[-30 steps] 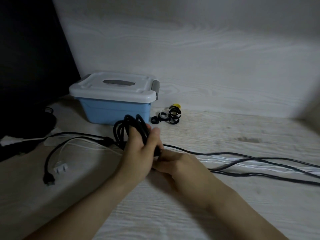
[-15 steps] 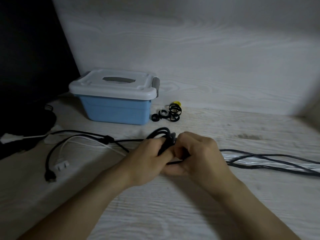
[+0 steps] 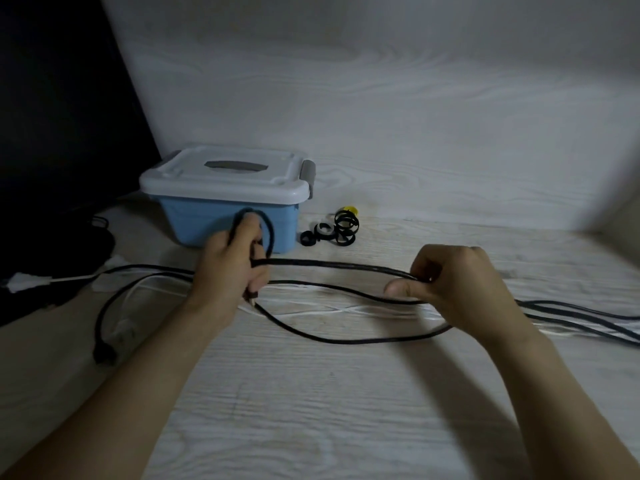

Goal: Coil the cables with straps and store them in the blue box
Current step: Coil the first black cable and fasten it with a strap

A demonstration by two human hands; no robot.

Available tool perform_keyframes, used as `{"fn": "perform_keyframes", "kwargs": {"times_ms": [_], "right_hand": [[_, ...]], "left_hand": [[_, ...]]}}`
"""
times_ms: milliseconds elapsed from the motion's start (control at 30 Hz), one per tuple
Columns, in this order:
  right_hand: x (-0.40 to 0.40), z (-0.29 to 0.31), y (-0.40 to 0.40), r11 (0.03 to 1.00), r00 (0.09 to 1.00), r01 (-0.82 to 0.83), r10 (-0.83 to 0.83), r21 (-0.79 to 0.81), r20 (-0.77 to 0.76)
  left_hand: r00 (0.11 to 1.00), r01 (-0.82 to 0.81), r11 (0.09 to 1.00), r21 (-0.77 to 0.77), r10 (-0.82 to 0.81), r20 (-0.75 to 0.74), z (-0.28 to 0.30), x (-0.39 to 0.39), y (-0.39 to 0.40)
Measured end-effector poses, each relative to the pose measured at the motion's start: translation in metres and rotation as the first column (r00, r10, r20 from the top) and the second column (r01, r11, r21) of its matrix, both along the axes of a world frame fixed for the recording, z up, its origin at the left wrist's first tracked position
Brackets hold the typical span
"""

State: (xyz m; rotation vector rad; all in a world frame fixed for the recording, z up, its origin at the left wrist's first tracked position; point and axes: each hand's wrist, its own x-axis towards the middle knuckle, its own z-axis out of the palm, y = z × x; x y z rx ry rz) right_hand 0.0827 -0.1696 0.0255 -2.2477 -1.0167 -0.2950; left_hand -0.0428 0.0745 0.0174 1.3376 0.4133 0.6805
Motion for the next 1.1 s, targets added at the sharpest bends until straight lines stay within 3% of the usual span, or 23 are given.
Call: {"fn": "perform_keyframes", "kwargs": {"times_ms": [100, 200, 333, 433, 533, 600, 833, 900, 1000, 1100], "right_hand": [[-0.005, -0.006, 0.008, 0.980, 0.994, -0.085, 0.095, 0.181, -0.048], [-0.013, -0.007, 0.014, 0.928, 0.991, -0.130, 0.135, 0.349, 0.009], [-0.018, -0.006, 0.017, 0.898, 0.998, -0.059, 0.051, 0.436, 0.031], [-0.023, -0.009, 0.023, 0.897, 0.999, -0.017, 0.001, 0.442, 0.038], [-0.025, -0.016, 0.030, 0.926, 1.000, 0.018, -0.018, 0.377, -0.003], [-0.023, -0.019, 0.031, 0.945, 1.000, 0.016, -0.012, 0.328, -0.015], [-0.024, -0.017, 0.032, 0.979, 0.997, -0.040, 0.025, 0.202, 0.077], [-0.018, -0.014, 0.025, 0.992, 0.994, 0.003, -0.017, 0.127, 0.104], [-0.004, -0.016, 0.015, 0.995, 0.991, 0.087, -0.091, 0.046, 0.096], [0.002, -0.021, 0.014, 0.994, 0.991, 0.113, -0.113, 0.009, 0.068]], "left_hand": [[0.997, 0.075, 0.993, -0.091, -0.074, 0.020, -0.002, 0.000, 0.004], [0.937, 0.345, 0.934, -0.095, -0.348, -0.018, -0.006, -0.003, 0.003], [0.685, 0.711, 0.697, -0.092, -0.716, -0.134, -0.005, -0.009, 0.002], [0.514, 0.834, 0.535, -0.133, -0.842, -0.161, -0.003, -0.014, 0.002], [0.406, 0.882, 0.411, -0.230, -0.911, -0.073, -0.004, -0.017, 0.001], [0.438, 0.859, 0.415, -0.300, -0.899, 0.008, -0.005, -0.014, 0.000], [0.683, 0.720, 0.575, -0.388, -0.684, 0.254, 0.000, -0.009, -0.003], [0.758, 0.652, 0.627, -0.426, -0.547, 0.354, 0.004, -0.007, 0.005], [0.882, 0.449, 0.740, -0.501, -0.278, 0.380, 0.007, -0.008, 0.019], [0.912, 0.341, 0.717, -0.608, -0.096, 0.399, 0.005, -0.008, 0.018]]}}
